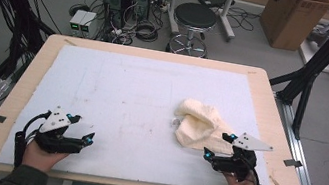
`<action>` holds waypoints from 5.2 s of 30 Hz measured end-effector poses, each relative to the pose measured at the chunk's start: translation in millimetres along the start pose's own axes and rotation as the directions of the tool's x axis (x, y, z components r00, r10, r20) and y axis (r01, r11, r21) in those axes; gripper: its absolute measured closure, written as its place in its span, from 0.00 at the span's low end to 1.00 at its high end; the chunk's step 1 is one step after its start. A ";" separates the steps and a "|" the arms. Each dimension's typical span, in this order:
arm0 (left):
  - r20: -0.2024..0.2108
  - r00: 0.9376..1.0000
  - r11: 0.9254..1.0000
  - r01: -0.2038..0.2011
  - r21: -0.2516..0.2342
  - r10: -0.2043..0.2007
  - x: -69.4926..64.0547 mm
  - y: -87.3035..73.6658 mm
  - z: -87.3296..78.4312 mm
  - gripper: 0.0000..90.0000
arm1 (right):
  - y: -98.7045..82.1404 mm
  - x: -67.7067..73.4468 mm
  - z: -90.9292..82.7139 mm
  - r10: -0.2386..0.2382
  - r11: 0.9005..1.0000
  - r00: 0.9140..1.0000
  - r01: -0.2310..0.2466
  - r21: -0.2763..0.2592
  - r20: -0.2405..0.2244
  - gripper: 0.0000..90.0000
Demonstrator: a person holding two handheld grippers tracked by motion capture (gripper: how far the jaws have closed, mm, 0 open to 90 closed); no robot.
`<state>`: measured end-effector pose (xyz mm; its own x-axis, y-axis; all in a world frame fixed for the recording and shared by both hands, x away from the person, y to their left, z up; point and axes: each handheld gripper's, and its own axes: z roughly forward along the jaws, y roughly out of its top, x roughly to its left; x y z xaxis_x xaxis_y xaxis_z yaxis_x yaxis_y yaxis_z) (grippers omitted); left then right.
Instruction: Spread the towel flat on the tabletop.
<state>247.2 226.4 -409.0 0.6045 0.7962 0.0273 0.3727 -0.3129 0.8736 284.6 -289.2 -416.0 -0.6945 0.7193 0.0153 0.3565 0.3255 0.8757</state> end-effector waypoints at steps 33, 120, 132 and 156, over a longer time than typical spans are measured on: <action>-0.004 1.000 1.000 0.003 -0.006 -0.003 1.1 -2.0 -2.9 0.26 | 80.2 -46.7 17.2 -0.039 0.996 0.997 0.044 0.080 -0.065 0.26; -0.012 1.000 1.000 -0.013 -0.015 0.013 2.2 -0.7 -1.9 0.27 | 121.0 -2.0 93.4 -0.012 0.982 0.966 0.060 0.177 -0.259 0.90; -0.007 1.000 1.000 -0.011 -0.018 0.011 2.1 -0.6 -1.2 0.27 | 143.0 19.7 120.0 0.003 0.991 0.953 0.037 0.127 -0.302 0.90; 0.017 1.000 1.000 -0.025 -0.014 0.026 1.1 0.6 4.8 0.27 | 130.8 36.4 226.5 0.045 0.947 0.976 0.026 0.319 -0.214 0.74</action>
<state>251.5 224.7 -410.7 0.6257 0.7789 0.0414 0.3471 -0.3256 0.8795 447.6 -81.4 -410.2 -0.7955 0.5850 0.1581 0.5190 0.5229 0.6762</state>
